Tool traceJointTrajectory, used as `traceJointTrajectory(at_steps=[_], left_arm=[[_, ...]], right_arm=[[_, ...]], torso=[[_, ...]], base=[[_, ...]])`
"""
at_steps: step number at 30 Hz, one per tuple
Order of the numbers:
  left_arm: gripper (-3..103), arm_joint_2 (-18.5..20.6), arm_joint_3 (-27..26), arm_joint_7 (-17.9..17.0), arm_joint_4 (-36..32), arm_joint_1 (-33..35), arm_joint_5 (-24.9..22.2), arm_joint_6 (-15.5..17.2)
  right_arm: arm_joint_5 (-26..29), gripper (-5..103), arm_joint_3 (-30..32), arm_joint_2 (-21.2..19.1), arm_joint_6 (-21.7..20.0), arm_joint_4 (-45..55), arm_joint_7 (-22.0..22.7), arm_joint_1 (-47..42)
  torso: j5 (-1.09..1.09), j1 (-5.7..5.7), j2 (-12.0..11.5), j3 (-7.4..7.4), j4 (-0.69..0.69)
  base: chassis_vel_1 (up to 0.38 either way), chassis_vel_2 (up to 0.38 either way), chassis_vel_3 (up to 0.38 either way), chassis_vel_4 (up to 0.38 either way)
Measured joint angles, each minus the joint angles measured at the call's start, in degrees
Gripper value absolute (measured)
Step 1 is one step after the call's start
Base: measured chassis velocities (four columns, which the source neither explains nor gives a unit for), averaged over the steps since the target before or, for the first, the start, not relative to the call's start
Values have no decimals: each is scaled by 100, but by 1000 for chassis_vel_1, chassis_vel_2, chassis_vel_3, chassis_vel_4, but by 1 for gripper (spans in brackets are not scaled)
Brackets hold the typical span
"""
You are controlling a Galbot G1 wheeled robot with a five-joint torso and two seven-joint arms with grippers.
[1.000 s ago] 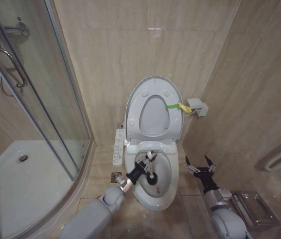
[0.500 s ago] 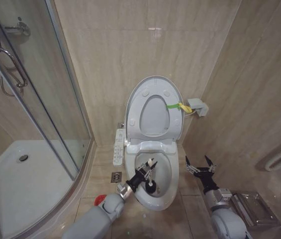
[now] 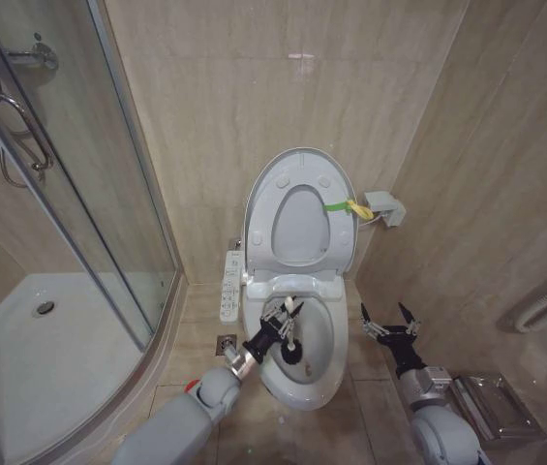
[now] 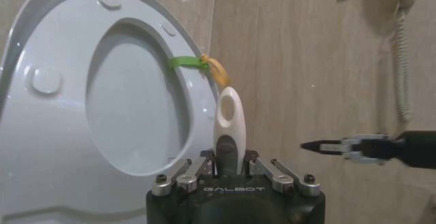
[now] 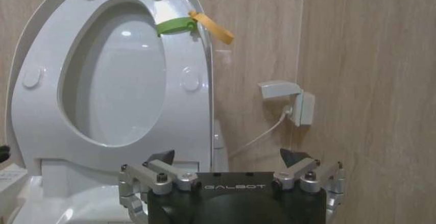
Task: Open the toilet lid, clean the toilet bowl with a toilet brush, close the toilet lid, and flush.
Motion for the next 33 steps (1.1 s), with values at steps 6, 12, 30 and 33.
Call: traceJointTrajectory(at_steps=[6,12,30,33], left_arm=[[24,-58,7,72,51,204,34,-26],[24,-274,-252,306,1031,-68,151,-279],[24,92,86,-41,-355,258,15,8],[24,62,84,-20,-288,358,65,-9]], right_arm=[[0,100,0,0,0,0,0,0],[0,100,0,0,0,0,0,0],[0,100,0,0,0,0,0,0],[0,100,0,0,0,0,0,0]], torso=[[-1,0,0,0,0],[0,0,0,0,0],[-1,0,0,0,0],[0,0,0,0,0]], base=[[0,0,0,0],[0,0,0,0],[0,0,0,0],[0,0,0,0]])
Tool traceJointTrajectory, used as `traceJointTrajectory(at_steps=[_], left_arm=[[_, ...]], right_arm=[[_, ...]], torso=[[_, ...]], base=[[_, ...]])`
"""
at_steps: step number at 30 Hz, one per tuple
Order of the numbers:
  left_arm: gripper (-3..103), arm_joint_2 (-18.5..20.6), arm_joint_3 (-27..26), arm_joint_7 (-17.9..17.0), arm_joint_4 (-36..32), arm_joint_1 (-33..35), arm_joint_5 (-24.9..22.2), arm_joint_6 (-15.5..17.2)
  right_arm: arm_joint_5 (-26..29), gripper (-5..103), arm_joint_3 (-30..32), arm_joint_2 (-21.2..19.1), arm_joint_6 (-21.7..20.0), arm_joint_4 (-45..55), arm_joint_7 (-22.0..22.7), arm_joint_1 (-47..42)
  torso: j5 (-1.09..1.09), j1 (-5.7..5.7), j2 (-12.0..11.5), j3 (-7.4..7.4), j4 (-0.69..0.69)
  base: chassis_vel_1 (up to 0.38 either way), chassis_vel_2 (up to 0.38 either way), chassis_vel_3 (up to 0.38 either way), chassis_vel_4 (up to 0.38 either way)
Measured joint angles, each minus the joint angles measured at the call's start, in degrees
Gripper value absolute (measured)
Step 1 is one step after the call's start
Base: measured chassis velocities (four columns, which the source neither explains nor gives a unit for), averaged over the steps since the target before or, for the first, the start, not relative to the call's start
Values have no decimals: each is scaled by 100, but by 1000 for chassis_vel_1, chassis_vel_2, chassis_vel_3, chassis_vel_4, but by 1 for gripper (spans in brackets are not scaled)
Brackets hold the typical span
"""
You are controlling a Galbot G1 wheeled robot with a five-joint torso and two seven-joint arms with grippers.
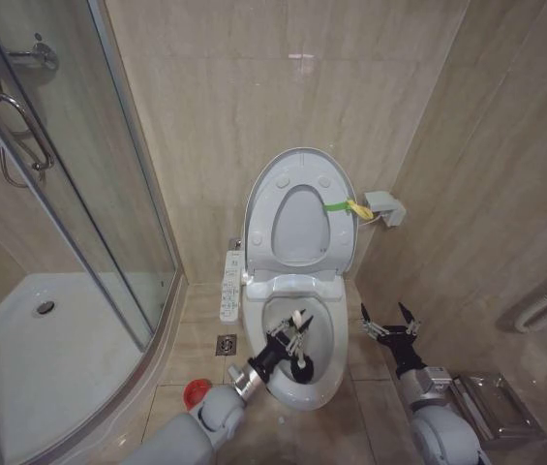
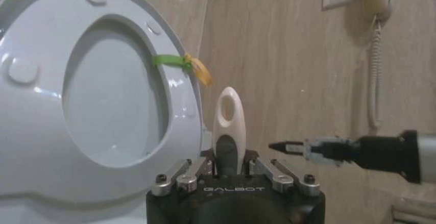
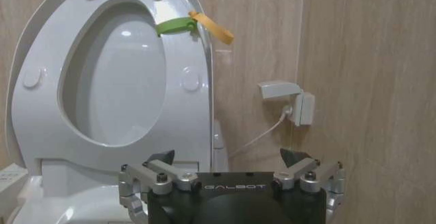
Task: Open the toilet lid, clean the toilet bowl with a toilet brush, close the toilet lid, and flush.
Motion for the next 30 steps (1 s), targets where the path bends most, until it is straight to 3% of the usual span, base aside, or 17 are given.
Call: traceJointTrajectory(at_steps=[7,14,20,26,30], left_arm=[[24,-175,-217,270,766,-70,-29,-202],[24,-205,-436,314,1155,-306,-86,-239],[24,-94,-563,259,998,-271,-68,-235],[24,166,-330,69,286,-62,-68,-28],[24,161,-217,-34,240,-6,2,40]], right_arm=[[0,100,0,0,0,0,0,0],[0,100,0,0,0,0,0,0],[0,100,0,0,0,0,0,0],[0,100,0,0,0,0,0,0],[0,100,0,0,0,0,0,0]], torso=[[-1,0,0,0,0],[0,1,0,0,-1],[-1,0,0,0,0],[0,0,0,0,0],[0,0,0,0,0]], base=[[0,0,0,0],[0,0,0,0],[0,0,0,0],[0,0,0,0],[0,0,0,0]])
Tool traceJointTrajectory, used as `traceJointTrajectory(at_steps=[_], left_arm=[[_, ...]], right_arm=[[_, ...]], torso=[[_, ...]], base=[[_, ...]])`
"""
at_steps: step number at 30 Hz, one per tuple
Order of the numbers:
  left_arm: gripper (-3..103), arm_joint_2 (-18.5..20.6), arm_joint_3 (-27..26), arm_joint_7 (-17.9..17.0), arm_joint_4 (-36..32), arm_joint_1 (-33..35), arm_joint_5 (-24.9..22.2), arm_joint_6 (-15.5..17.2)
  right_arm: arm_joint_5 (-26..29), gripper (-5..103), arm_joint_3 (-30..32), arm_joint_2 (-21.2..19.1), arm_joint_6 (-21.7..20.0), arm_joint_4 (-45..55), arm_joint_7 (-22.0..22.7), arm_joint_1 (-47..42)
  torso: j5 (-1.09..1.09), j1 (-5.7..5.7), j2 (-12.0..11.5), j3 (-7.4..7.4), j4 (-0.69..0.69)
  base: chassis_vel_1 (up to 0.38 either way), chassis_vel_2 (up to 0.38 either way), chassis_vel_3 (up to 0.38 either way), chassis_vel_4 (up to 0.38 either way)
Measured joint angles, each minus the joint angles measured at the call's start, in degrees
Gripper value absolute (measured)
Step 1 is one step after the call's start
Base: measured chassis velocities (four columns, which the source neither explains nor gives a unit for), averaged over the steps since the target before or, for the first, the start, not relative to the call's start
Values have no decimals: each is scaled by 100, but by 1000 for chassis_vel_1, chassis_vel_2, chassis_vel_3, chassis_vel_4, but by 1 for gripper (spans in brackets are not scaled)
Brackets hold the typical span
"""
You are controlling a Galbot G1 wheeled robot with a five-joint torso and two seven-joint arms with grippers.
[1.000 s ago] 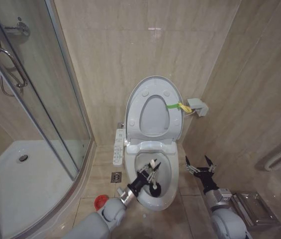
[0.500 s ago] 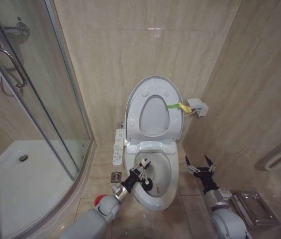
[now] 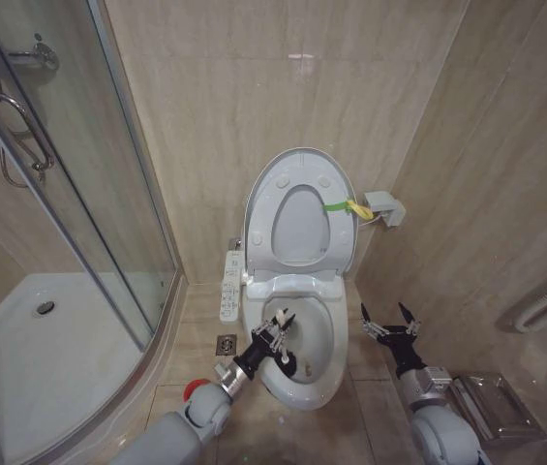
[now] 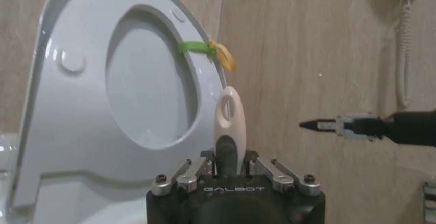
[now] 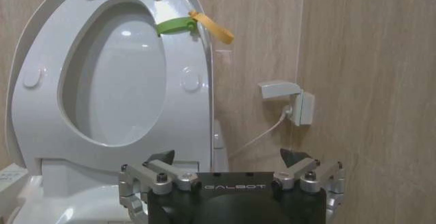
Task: Open the toilet lid, clean the toilet bowl with a toilet brush, close the toilet lid, and flush.
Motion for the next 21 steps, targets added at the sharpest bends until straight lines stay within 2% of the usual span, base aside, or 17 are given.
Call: traceJointTrajectory(at_steps=[10,16,20,21], left_arm=[[24,-382,-145,87,1040,-353,-14,-195],[24,-289,-111,55,782,-344,-100,-165],[24,-94,131,-50,89,-76,-95,-14],[24,-94,131,-50,89,-76,-95,-14]], right_arm=[[0,100,0,0,0,0,0,0],[0,100,0,0,0,0,0,0],[0,100,0,0,0,0,0,0],[0,100,0,0,0,0,0,0]], torso=[[0,0,0,0,-1],[0,0,0,0,0],[0,0,0,0,1],[0,0,0,0,1]], base=[[0,0,0,0],[0,0,0,0],[0,0,0,0],[0,0,0,0]])
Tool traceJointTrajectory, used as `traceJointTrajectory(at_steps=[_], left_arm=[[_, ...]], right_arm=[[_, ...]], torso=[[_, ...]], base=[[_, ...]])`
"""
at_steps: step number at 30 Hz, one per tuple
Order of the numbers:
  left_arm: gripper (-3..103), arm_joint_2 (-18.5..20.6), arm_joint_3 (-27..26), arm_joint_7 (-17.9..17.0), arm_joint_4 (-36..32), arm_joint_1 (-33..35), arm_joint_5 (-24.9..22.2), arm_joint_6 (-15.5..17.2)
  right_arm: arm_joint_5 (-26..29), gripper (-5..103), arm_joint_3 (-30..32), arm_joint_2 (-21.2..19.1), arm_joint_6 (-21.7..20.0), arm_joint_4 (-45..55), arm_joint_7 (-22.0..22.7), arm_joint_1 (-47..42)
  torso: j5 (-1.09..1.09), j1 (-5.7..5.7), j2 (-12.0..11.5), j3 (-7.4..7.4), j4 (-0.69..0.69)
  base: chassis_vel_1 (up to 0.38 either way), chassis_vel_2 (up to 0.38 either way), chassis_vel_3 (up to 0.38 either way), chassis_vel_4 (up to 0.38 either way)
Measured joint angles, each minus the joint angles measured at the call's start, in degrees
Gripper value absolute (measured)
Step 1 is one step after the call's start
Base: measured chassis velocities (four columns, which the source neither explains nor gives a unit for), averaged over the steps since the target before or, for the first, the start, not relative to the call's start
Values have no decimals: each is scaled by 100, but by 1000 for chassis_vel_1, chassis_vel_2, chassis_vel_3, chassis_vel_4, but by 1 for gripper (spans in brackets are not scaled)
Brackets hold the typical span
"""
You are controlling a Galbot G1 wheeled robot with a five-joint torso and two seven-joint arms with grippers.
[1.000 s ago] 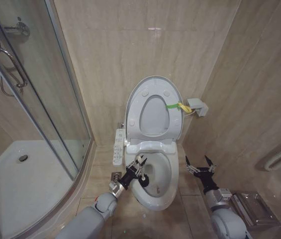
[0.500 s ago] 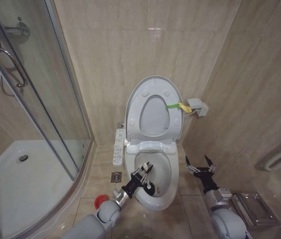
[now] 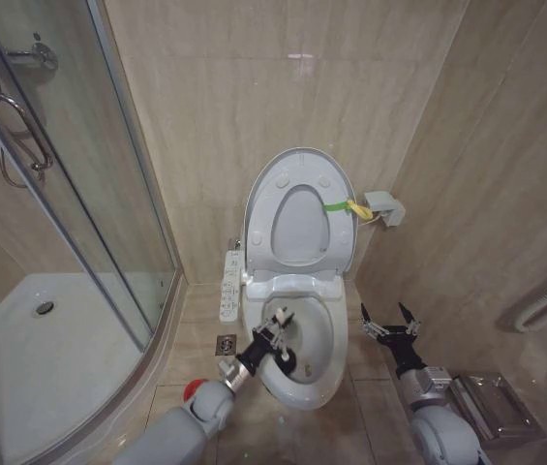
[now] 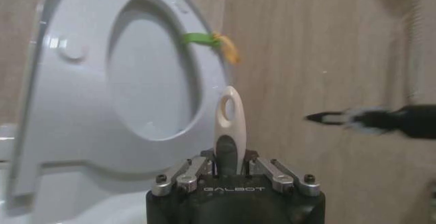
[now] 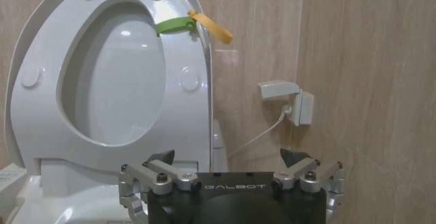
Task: Open the toilet lid, clean the toilet bowl with a toilet brush, close the toilet lid, and flush.
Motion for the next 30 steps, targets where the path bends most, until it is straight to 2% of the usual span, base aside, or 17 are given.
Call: traceJointTrajectory(at_steps=[5,13,18,25,27,30], left_arm=[[24,-27,108,-42,-198,106,30,67],[24,-162,-196,41,660,-236,52,31],[24,-137,-319,77,824,-278,34,-20],[24,47,-171,-25,96,-4,24,90],[24,78,31,-179,-493,186,50,248],[24,65,81,-203,-499,211,79,284]], right_arm=[[0,100,0,0,0,0,0,0],[0,100,0,0,0,0,0,0],[0,100,0,0,0,0,0,0],[0,100,0,0,0,0,0,0],[0,100,0,0,0,0,0,0],[0,100,0,0,0,0,0,0]], torso=[[-1,0,0,0,-1],[-1,0,0,0,-1],[-1,1,0,0,0],[-1,0,0,0,0],[-1,0,0,0,-1],[-1,0,0,0,-1]], base=[[0,0,0,0],[0,0,0,0],[0,0,0,0],[0,0,0,0],[0,0,0,0],[0,0,0,0]])
